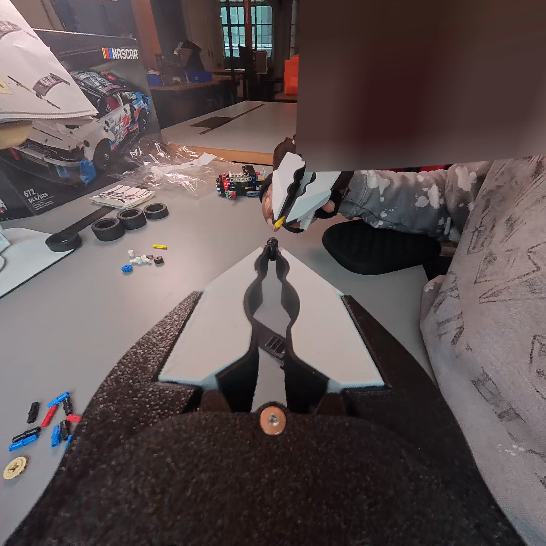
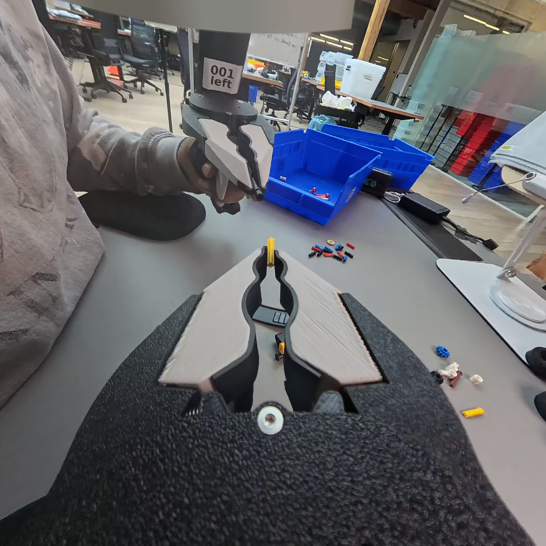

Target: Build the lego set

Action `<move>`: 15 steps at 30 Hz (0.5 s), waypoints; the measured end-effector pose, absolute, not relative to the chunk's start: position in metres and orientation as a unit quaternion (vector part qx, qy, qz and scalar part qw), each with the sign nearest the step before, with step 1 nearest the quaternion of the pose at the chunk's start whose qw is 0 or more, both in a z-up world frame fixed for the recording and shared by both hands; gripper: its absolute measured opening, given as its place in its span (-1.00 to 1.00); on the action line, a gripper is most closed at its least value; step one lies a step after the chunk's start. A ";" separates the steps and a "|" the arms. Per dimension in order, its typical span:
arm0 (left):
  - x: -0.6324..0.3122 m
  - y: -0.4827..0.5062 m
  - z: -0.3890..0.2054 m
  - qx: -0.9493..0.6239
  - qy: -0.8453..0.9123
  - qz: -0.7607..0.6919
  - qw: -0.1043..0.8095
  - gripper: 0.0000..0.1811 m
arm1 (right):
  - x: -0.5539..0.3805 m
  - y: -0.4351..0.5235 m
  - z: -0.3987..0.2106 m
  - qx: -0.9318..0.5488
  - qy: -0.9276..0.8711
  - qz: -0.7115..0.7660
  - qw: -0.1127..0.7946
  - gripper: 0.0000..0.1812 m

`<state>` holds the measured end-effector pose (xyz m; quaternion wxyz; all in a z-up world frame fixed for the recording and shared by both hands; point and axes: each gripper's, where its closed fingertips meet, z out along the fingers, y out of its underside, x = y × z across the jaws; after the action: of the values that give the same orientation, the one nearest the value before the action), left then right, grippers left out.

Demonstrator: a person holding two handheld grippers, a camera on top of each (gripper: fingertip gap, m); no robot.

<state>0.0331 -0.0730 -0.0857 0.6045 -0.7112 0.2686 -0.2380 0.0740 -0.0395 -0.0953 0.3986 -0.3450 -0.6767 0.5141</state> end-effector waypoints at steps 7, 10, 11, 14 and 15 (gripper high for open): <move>0.040 -0.070 -0.100 -0.728 0.293 -0.178 0.593 -0.97 | 0.070 -0.043 -0.151 -0.363 -0.751 0.424 0.351 -0.98; 0.043 -0.071 -0.104 -0.732 0.297 -0.179 0.586 -0.97 | 0.074 -0.044 -0.187 -0.376 -0.795 0.365 0.305 -0.98; 0.044 -0.071 -0.105 -0.733 0.298 -0.179 0.585 -0.97 | 0.076 -0.042 -0.199 -0.380 -0.808 0.340 0.294 -0.98; 0.046 -0.072 -0.105 -0.730 0.301 -0.181 0.587 -0.97 | 0.074 -0.043 -0.203 -0.384 -0.812 0.331 0.291 -0.87; 0.047 -0.073 -0.105 -0.728 0.303 -0.181 0.588 -0.97 | 0.072 -0.044 -0.194 -0.385 -0.801 0.350 0.298 -0.81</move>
<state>0.0467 -0.0726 -0.1051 0.5883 -0.7276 0.3026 -0.1813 0.0719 -0.0444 -0.1944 0.2977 -0.3851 -0.8005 0.3496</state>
